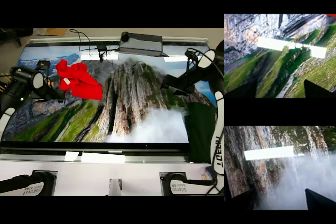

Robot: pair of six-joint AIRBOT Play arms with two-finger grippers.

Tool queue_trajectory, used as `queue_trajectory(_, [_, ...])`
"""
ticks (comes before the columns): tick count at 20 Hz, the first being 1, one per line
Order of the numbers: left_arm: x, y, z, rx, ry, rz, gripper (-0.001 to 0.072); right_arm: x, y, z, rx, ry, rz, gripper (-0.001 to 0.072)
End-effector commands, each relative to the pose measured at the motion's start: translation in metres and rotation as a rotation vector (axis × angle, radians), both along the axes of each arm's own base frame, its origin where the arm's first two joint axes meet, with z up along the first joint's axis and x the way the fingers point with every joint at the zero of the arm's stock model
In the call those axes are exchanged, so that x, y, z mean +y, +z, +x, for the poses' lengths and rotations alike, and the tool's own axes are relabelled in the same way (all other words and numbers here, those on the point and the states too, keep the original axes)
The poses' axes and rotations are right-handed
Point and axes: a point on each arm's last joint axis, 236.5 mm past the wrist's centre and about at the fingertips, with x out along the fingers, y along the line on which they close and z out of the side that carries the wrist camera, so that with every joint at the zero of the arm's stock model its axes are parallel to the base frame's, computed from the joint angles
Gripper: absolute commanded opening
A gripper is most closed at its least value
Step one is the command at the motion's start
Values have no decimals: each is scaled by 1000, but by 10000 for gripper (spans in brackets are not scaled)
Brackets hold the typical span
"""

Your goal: Fold the shirts.

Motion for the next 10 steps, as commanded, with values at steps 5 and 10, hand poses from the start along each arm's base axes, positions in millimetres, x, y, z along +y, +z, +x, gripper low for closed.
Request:
queue_trajectory(5, [0,0,0,1,2,0,679,0,1,0,-2,0,0,682])
queue_trajectory(10, [-19,-1,15,-70,91,-113,679,0,1,0,-2,0,0,682])
